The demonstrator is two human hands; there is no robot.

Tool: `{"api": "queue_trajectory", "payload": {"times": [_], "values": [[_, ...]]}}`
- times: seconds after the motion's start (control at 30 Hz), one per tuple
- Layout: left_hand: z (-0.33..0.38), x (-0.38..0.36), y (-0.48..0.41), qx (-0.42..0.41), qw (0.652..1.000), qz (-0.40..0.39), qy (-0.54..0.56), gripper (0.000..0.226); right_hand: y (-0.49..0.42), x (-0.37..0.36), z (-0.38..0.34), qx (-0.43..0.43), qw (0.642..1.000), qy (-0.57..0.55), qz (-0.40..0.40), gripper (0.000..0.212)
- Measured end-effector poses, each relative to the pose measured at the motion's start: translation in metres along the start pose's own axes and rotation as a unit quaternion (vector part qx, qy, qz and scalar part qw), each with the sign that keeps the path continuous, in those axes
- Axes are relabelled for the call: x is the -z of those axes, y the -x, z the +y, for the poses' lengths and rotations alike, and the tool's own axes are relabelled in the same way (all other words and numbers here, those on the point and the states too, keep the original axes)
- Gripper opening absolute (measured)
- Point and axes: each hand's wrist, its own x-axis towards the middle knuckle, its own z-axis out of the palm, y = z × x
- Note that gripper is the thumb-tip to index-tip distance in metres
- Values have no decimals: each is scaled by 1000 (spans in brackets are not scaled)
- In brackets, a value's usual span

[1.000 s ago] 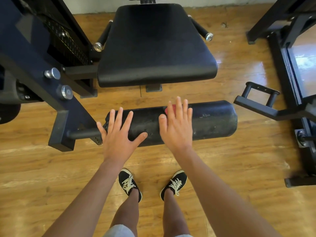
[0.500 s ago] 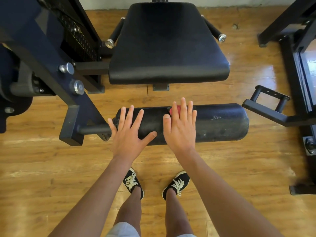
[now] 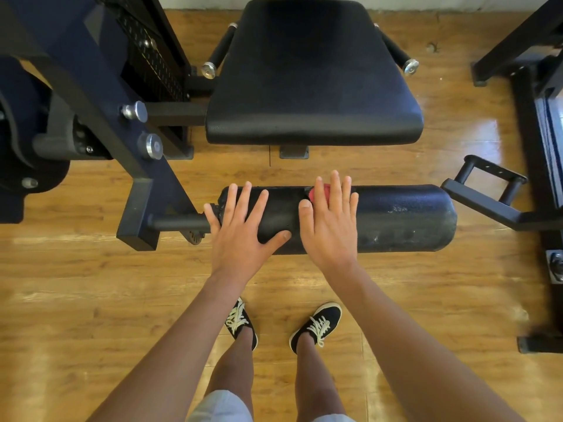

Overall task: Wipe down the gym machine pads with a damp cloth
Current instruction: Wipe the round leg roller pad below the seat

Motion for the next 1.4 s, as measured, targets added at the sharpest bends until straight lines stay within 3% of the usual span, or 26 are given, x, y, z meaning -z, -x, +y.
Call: {"api": "queue_trajectory", "payload": {"times": [0.33, 0.7, 0.9, 1.07, 1.4], "values": [[2, 11, -1, -8, 1000, -16, 10, 100, 0, 6, 2, 59, 993, -93, -38, 59], [22, 12, -2, -38, 999, -16, 36, 99, -8, 29, 51, 58, 998, 16, -1, 59], [56, 6, -14, -65, 995, 6, 79, 71, -12, 30, 86, 58, 994, 92, 5, 55], [80, -3, -25, -82, 996, 8, 20, 57, -15, 25, 94, 68, 991, 116, 9, 57], [28, 12, -19, 7, 998, 40, 39, 43, -16, 23, 98, 61, 990, 129, 14, 58]]}}
